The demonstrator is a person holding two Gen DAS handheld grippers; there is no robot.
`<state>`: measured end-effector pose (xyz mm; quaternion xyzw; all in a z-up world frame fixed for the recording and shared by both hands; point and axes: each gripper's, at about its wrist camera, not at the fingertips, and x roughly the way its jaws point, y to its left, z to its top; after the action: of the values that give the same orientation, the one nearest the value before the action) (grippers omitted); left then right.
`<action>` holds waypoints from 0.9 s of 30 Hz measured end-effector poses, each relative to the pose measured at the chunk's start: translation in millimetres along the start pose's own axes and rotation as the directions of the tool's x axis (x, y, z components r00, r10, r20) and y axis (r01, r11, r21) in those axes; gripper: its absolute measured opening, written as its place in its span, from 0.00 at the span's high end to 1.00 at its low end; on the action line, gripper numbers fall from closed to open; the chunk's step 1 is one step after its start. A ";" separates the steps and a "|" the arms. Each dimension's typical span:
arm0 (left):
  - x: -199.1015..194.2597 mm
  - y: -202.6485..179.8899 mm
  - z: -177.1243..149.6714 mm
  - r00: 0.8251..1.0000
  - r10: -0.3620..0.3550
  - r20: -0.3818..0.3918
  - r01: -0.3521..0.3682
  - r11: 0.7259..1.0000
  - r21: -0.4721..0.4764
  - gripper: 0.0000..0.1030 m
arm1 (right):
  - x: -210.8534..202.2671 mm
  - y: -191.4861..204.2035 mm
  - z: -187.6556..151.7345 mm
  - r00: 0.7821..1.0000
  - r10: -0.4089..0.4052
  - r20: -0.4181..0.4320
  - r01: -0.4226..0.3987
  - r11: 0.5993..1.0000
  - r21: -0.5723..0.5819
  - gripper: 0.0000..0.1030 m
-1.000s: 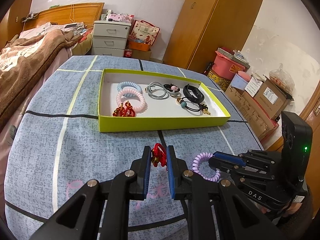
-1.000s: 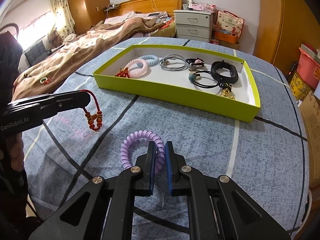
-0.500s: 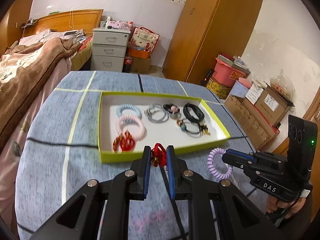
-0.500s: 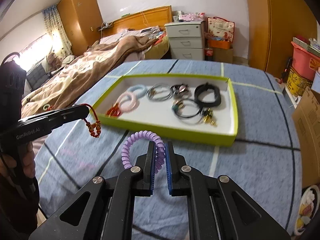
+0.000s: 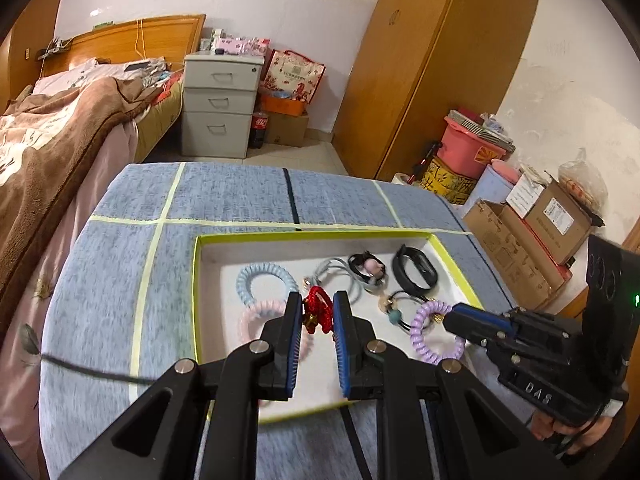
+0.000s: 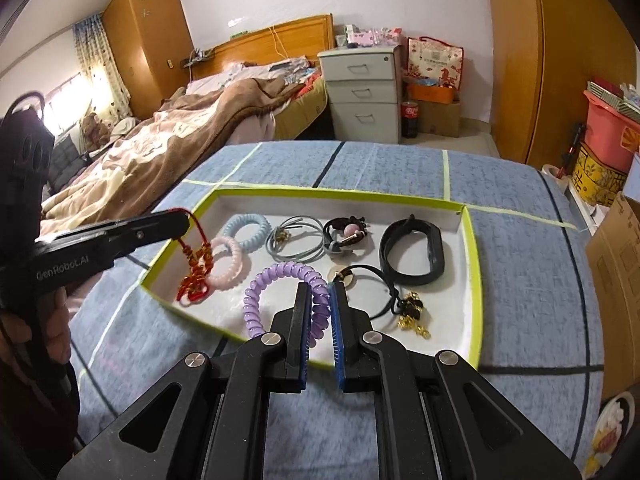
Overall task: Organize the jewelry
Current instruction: 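Carry the red ornament with the left tool while the right tool carries the purple coil to the box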
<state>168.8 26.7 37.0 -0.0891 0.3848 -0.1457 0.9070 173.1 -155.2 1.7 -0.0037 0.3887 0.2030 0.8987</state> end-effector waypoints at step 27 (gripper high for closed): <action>62.2 14.0 9.1 0.994 0.016 -0.109 -0.019 1.000 -0.021 0.82 | 42.2 -3.9 0.6 0.993 -0.085 -0.085 0.082 0.996 -0.041 0.90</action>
<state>219.2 19.6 -2.4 -0.0877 0.4358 -0.1382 0.8850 201.0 -143.4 -28.0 -0.0456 0.4228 0.1722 0.8886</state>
